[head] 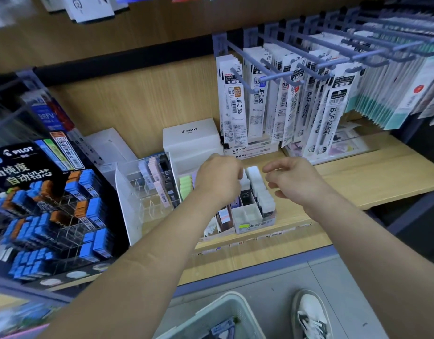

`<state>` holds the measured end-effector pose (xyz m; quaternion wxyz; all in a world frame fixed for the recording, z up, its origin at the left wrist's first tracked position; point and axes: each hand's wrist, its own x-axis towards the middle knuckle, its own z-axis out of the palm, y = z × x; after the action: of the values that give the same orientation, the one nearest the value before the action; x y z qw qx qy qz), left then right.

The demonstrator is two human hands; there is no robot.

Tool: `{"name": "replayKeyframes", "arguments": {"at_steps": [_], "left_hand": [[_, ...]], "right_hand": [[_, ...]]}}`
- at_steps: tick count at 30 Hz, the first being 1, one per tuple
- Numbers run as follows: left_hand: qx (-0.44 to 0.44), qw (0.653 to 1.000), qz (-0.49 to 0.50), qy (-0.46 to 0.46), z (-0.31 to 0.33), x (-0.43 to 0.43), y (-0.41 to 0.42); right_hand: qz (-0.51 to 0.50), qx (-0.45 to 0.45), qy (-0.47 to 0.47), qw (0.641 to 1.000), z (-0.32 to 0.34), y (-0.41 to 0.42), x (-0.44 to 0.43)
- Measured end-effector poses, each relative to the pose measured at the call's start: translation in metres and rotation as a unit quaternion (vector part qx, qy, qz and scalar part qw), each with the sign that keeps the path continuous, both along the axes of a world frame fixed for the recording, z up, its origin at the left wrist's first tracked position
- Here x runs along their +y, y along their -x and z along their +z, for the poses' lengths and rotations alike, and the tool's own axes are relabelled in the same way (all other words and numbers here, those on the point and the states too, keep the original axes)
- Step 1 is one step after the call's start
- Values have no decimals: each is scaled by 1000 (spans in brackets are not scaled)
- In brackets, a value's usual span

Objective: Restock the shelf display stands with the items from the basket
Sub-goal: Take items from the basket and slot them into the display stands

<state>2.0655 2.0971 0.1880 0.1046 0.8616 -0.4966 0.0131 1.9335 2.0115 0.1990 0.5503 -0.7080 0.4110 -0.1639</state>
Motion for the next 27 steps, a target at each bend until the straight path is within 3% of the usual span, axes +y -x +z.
{"name": "replayKeyframes", "arguments": {"at_steps": [5, 9, 15, 19, 21, 23, 27], "left_hand": [[106, 979, 81, 156, 32, 64, 5], [246, 943, 141, 172, 20, 135, 22], [314, 936, 159, 20, -68, 208, 43], [362, 912, 168, -100, -139, 250, 62], [340, 912, 172, -150, -173, 266, 69], [311, 910, 166, -217, -205, 280, 74], [334, 890, 141, -276, -262, 288, 86]], "right_hand": [[39, -39, 11, 998, 14, 9, 9], [97, -29, 40, 994, 26, 20, 28], [284, 88, 53, 953, 10, 28, 82], [401, 224, 73, 886, -49, 28, 125], [452, 287, 83, 841, -89, 31, 146], [468, 333, 68, 816, -135, 35, 164], [449, 391, 35, 803, -224, 39, 189]]}}
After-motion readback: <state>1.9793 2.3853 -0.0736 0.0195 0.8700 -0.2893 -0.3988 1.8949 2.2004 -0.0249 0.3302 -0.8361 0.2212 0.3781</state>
